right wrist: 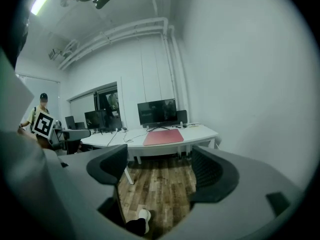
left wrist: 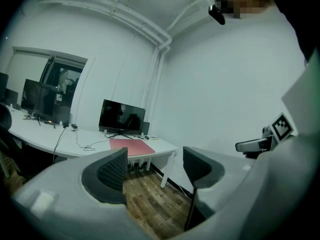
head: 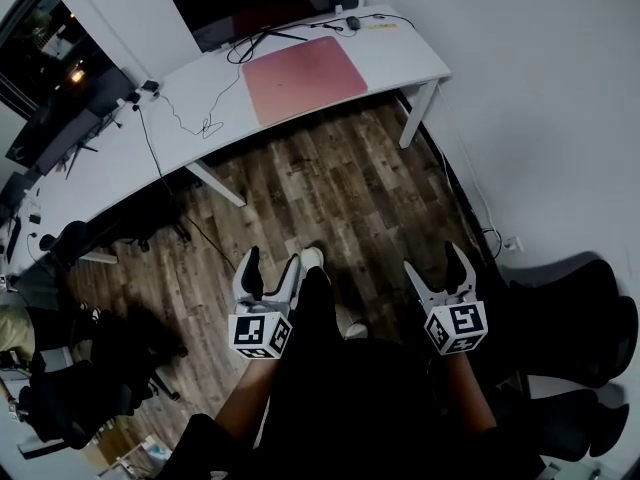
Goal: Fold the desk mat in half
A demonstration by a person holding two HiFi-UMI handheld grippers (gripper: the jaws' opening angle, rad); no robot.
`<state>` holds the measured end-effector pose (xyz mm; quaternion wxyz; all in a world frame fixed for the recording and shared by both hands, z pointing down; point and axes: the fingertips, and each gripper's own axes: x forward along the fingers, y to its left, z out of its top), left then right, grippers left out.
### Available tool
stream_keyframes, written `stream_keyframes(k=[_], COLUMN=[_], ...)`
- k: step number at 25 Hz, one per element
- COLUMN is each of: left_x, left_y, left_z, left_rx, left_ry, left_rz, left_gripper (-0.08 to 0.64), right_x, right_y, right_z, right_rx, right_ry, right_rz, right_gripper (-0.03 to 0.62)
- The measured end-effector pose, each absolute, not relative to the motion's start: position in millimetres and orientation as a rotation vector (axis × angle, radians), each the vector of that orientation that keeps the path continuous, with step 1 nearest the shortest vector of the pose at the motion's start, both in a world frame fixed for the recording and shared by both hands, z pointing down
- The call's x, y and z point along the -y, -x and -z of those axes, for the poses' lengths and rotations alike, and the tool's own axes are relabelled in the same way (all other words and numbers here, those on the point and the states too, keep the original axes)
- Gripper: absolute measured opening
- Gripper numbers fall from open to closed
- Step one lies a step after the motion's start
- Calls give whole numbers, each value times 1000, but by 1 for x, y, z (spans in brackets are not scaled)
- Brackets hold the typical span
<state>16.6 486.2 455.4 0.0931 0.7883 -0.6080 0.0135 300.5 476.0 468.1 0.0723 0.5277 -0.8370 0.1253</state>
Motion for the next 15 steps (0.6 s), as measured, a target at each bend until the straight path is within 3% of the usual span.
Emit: stream_keyframes(k=[15], left_x=[-278], left_y=[38], left_z=[-473], left_rx=[1726], left_ry=[-2279], left_rz=[-22], left_gripper=[333], right_x=[-267], right_y=[-261], right_z=[-468], right_rx=[2381], right_ry=[-1623], right_rz=[-396], right_gripper=[388])
